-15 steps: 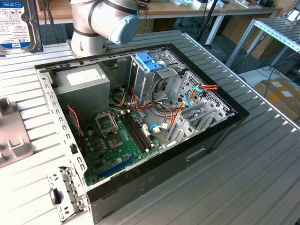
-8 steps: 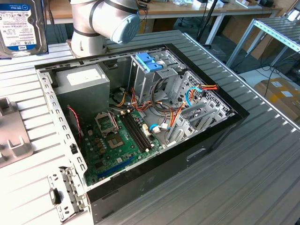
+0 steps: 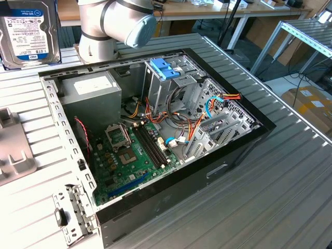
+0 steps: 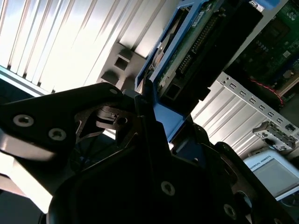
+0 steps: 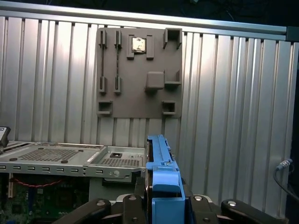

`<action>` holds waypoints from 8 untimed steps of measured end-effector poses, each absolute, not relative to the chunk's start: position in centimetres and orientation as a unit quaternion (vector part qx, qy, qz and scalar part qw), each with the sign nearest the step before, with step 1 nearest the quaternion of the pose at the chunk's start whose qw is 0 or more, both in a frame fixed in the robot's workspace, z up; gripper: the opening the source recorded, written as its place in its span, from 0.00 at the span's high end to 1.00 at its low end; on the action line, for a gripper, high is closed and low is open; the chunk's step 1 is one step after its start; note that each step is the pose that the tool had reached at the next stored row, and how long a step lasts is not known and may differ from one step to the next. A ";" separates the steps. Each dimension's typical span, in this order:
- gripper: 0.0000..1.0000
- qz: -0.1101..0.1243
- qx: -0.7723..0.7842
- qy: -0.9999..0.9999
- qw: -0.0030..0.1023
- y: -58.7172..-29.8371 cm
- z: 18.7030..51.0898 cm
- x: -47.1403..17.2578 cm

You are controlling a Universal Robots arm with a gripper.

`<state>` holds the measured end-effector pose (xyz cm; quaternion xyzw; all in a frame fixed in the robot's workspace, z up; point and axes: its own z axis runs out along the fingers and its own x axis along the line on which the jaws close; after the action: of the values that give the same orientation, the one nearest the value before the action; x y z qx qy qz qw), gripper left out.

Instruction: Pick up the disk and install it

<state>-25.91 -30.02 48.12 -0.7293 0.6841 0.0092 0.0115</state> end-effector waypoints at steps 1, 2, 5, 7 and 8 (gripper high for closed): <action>0.63 0.009 -0.729 0.684 0.011 -30.1 48.1 -25.8; 0.63 0.009 -0.729 0.684 0.011 -30.3 48.1 -25.6; 0.63 0.009 -0.729 0.684 0.012 -30.7 48.0 -25.2; 0.63 0.009 -0.729 0.684 0.011 -31.1 48.0 -24.8; 0.63 0.009 -0.729 0.684 0.011 -31.3 48.0 -24.7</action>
<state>-24.69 -31.26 47.97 -0.7292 0.6841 0.0095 0.0113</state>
